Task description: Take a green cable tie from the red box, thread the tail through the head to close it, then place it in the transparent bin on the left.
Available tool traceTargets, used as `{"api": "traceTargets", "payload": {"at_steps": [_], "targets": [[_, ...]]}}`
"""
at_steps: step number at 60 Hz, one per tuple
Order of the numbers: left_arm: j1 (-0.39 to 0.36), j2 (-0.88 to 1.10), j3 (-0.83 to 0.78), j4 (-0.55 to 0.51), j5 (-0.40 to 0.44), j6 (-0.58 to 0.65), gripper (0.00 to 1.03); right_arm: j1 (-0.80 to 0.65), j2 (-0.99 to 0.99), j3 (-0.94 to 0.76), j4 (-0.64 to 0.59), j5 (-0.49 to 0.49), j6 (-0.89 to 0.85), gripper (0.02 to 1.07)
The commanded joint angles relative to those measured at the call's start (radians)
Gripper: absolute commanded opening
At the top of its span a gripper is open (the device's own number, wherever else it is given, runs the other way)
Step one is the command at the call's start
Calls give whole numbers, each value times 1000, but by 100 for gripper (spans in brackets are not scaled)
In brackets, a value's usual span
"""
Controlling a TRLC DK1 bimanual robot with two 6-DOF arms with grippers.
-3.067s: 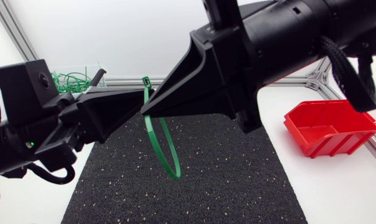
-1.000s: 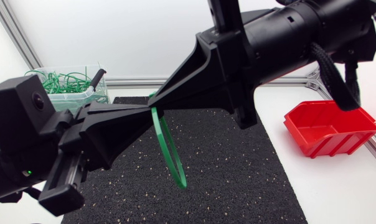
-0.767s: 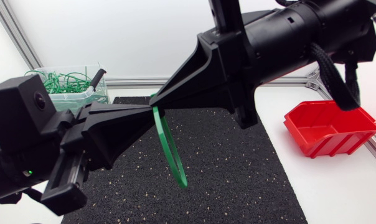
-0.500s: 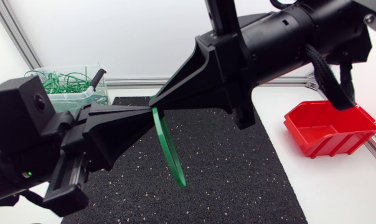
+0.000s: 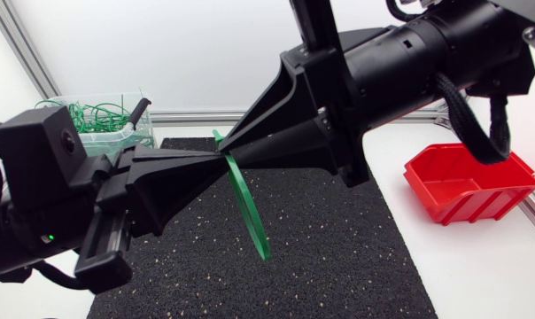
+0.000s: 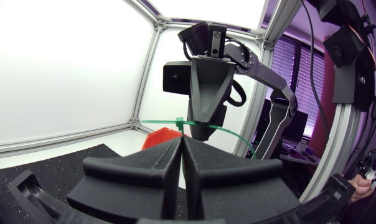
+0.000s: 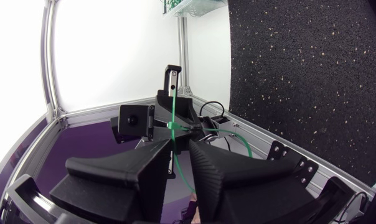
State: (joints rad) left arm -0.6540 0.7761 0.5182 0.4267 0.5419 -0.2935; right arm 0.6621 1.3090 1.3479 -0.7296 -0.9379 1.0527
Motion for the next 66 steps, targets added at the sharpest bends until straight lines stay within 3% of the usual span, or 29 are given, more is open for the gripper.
{"api": "traceTargets", "payload": {"at_steps": [1,11,39,66], "targets": [[8,15,19,24,12,24,4,-10,-4,-35,-7,5,-22,43],[14,18,5,23,27,34,4,-16,-39,-33,-2,11,-25,49],[31,29,-29,7,105,113,4,-119,18,-20,41,5,-51,49],[36,75,-1,6,147,119,4,-59,76,14,47,-6,-51,48]]}}
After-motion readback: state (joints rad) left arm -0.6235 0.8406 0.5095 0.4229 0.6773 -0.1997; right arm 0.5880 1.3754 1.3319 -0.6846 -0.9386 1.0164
